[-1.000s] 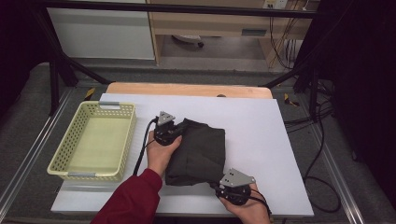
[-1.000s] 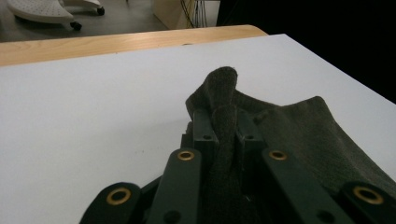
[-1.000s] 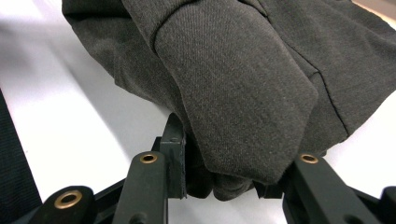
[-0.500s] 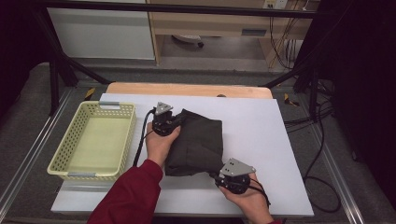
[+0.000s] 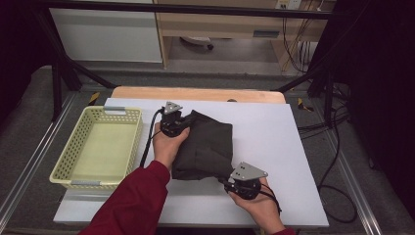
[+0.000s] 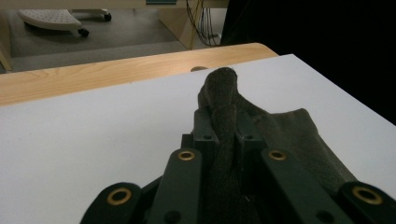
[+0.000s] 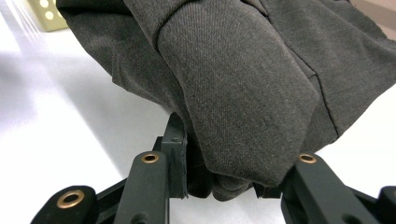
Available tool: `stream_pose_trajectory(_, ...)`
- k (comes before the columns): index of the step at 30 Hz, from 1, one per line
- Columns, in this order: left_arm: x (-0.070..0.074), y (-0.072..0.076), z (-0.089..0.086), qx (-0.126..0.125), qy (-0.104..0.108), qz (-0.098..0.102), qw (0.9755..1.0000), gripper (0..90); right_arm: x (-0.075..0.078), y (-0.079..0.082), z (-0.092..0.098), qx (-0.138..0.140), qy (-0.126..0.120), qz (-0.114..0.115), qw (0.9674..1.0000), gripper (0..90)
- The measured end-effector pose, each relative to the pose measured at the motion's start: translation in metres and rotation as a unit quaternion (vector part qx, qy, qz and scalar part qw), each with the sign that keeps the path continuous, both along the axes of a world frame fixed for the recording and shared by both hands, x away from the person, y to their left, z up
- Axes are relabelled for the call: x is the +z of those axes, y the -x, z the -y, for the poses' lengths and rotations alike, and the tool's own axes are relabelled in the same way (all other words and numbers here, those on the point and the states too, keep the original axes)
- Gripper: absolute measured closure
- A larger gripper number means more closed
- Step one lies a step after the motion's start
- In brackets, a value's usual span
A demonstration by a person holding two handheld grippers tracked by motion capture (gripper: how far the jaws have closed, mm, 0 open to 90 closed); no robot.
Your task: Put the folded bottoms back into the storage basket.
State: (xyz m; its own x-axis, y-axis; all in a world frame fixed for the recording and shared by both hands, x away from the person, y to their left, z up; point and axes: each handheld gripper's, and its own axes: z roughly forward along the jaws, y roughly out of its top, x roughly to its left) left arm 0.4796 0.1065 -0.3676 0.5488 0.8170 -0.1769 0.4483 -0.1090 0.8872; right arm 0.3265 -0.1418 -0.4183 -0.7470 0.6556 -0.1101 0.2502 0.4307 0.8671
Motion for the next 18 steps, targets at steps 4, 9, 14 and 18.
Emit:
stream_pose_trajectory(4,0.0013,0.0007,0.0010,0.000,-0.001,0.001,1.0000,82.9,0.0000,-0.0002,0.0012,0.001,-0.002,0.001,1.0000,63.9)
stream_pose_trajectory(9,0.0032,0.0020,-0.0007,-0.001,0.007,0.003,1.0000,82.9,0.0004,0.0002,0.0003,0.002,-0.001,0.003,1.0000,63.9)
stream_pose_trajectory(14,0.0068,0.0050,-0.0017,-0.005,0.009,0.009,0.9999,82.9,0.0005,0.0009,-0.0005,0.004,-0.002,0.004,1.0000,63.9)
stream_pose_trajectory(18,0.0092,0.0063,-0.0037,-0.005,0.013,0.009,0.9999,82.9,0.0018,0.0018,-0.0013,0.004,-0.004,0.006,1.0000,63.9)
